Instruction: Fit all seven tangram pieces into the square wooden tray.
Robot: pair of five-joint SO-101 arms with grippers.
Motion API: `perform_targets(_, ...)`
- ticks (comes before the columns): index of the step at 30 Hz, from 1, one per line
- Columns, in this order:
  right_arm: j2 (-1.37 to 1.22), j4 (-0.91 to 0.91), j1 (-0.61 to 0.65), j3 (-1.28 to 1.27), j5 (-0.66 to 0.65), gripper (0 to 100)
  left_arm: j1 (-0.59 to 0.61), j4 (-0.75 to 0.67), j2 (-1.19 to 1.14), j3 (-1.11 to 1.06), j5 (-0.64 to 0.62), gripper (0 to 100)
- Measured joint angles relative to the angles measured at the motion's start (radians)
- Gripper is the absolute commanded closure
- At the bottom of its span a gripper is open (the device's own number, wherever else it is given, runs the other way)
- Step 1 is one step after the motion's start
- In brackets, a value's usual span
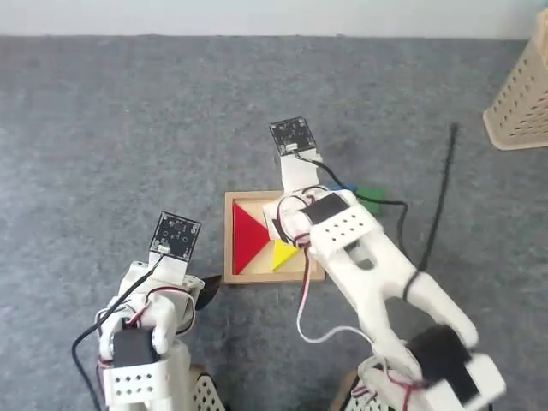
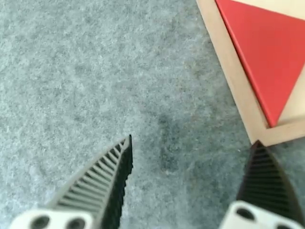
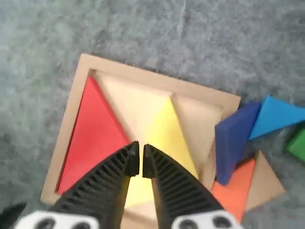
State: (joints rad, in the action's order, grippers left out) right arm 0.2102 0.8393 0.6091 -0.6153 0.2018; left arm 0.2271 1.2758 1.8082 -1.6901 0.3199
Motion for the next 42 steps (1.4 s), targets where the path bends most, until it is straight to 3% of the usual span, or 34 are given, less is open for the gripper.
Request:
perform_targets(5, 0.063, 0.129, 0.002, 0.000, -0.157, 99.2, 0.000, 0.000, 0.000, 0.000, 0.000, 65)
perform_targets(10, 0.005, 0.143, 0.002, 0.000, -0.193, 99.2, 0.000, 0.000, 0.000, 0.000, 0.000, 65)
perform_targets(14, -0.054, 0.143, 0.023, 0.002, -0.193, 97.6, 0.000, 0.000, 0.000, 0.000, 0.000, 65)
perform_targets(21, -0.054, 0.160, 0.137, 0.032, -0.023, 75.8, 0.000, 0.000, 0.000, 0.000, 0.000, 65)
perform_targets(27, -0.054, 0.219, 0.215, 0.032, -0.002, 74.9, 0.000, 0.000, 0.000, 0.000, 0.000, 65)
perform_targets(42, -0.219, 0.204, 0.186, 0.060, -0.002, 74.9, 0.000, 0.000, 0.000, 0.000, 0.000, 65)
